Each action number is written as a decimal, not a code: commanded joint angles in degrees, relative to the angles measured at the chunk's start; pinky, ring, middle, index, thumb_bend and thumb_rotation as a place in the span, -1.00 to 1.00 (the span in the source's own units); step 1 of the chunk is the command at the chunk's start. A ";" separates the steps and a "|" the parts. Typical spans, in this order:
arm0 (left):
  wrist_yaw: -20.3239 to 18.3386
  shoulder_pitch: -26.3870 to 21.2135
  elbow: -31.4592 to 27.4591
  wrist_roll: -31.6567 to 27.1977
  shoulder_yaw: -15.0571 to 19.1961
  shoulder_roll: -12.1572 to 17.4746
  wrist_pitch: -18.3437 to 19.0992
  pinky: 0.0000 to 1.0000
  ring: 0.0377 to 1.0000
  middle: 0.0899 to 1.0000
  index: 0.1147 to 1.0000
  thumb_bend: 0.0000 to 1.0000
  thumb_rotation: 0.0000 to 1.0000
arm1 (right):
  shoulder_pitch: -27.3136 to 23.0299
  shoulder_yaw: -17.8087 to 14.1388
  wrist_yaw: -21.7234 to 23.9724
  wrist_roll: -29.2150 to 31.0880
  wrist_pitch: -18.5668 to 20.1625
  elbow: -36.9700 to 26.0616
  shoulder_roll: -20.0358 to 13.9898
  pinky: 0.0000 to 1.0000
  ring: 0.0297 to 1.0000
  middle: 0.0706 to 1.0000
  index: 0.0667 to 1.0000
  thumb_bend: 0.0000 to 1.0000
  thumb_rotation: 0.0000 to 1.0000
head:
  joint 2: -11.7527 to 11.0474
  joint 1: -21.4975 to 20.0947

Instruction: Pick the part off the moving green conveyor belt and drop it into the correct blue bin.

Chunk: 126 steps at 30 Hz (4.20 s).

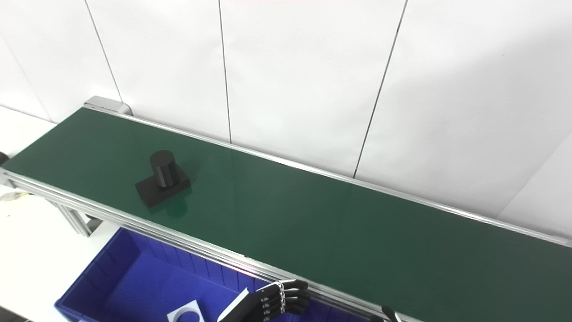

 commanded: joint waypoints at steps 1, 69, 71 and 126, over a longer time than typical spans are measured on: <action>0.62 -0.84 -0.66 0.65 -0.09 -0.90 -2.27 0.45 0.47 0.49 0.52 0.96 -0.14 | -1.04 -0.53 -0.55 0.07 -3.94 -1.04 0.43 0.37 0.54 0.62 0.80 -0.04 0.32 | 0.02 0.03; 0.33 -2.31 0.78 -0.53 -0.08 0.18 -1.95 0.42 0.44 0.48 0.52 1.00 -0.20 | -36.54 8.11 -0.11 -16.67 11.60 6.14 8.20 0.59 0.73 0.75 0.80 0.49 -0.03 | 0.67 -3.05; 0.29 -2.39 0.98 -0.61 -0.08 0.15 -2.21 0.43 0.44 0.48 0.52 1.00 -0.20 | -37.64 8.64 -0.45 -17.88 11.92 7.56 8.53 0.58 0.72 0.75 0.81 0.52 0.00 | 0.71 -3.19; 1.57 -2.74 1.61 2.36 -0.91 -2.34 -2.47 0.41 0.45 0.51 0.53 1.00 -0.16 | -59.86 11.24 -12.50 -20.88 5.45 51.04 20.32 0.61 0.75 0.69 0.74 0.66 -0.07 | 1.68 -1.82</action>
